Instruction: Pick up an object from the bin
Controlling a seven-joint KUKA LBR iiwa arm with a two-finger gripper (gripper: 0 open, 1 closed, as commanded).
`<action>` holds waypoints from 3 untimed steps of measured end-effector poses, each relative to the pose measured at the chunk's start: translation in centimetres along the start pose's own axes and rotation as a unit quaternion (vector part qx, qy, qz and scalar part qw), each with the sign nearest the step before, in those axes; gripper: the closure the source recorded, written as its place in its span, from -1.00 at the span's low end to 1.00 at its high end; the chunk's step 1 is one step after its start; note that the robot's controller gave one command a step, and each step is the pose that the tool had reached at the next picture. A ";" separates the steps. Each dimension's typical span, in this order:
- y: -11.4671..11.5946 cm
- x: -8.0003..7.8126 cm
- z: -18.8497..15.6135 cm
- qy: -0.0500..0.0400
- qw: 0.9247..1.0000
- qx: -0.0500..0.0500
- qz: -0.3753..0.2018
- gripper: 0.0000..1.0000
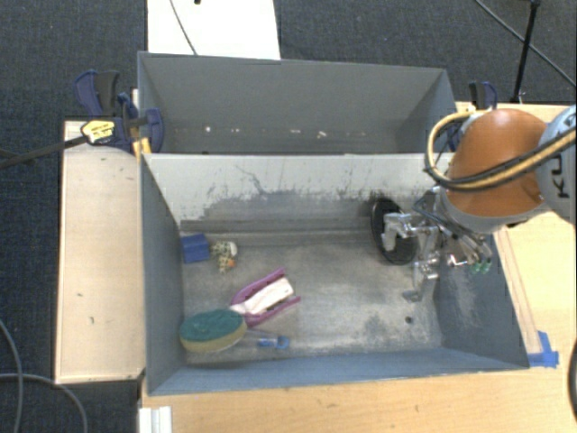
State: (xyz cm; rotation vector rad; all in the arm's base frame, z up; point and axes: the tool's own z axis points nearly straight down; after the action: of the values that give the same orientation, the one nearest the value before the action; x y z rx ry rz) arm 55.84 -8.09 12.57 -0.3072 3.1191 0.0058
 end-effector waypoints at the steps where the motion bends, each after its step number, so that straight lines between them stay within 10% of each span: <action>1: -6.7 -0.9 2.9 0.001 0.998 0.003 -0.062 -1.00; 3: -2.7 -3.1 5.1 -0.005 1.000 0.005 -0.001 -1.00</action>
Offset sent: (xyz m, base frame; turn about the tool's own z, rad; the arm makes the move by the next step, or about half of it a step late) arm 0.0209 -0.0618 -0.0303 -0.1275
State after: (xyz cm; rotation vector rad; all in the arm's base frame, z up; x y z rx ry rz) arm 59.49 -10.11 7.51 -0.3085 3.1079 -0.0087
